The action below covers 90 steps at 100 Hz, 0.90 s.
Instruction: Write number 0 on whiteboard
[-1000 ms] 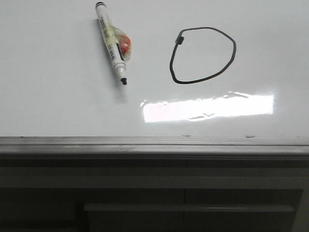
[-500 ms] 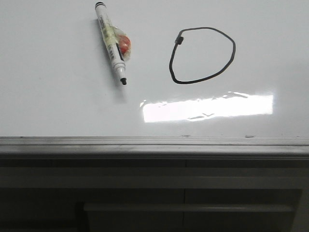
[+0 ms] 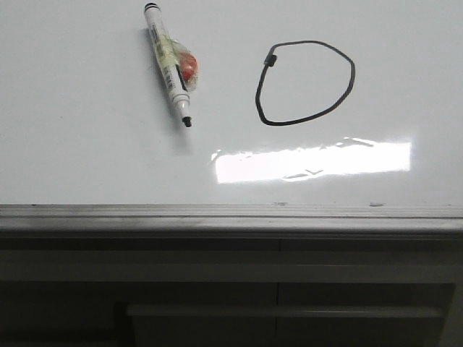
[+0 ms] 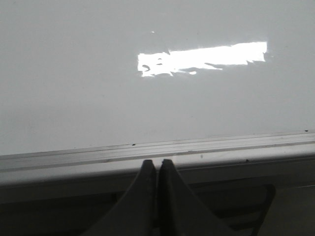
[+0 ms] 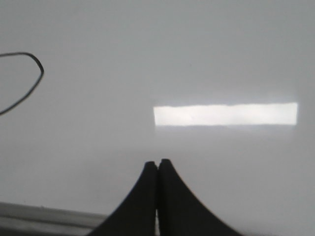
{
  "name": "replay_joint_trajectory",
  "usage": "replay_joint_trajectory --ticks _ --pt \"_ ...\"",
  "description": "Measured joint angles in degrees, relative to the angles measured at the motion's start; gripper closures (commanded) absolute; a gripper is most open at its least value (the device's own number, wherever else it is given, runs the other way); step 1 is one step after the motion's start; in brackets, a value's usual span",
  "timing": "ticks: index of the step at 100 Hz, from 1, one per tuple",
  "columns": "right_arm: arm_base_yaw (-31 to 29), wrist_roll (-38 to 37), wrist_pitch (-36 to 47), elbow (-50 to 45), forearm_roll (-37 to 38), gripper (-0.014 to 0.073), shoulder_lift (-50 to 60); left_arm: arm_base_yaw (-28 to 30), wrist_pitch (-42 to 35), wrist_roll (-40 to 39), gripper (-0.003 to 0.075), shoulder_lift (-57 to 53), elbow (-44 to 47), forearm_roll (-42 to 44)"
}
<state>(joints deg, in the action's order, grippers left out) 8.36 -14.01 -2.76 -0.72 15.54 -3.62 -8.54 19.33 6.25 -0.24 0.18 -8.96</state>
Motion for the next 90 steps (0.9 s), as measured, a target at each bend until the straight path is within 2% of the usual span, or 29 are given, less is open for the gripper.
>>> replay_joint_trajectory --ticks 28,90 --pt "0.0 0.7 -15.4 0.0 -2.6 0.0663 3.5 0.0 0.0 0.0 0.074 0.0 0.0 0.0" --pt "0.0 0.7 -15.5 0.0 -2.9 0.0663 4.2 0.0 0.0 0.0 0.074 0.0 0.0 -0.1"
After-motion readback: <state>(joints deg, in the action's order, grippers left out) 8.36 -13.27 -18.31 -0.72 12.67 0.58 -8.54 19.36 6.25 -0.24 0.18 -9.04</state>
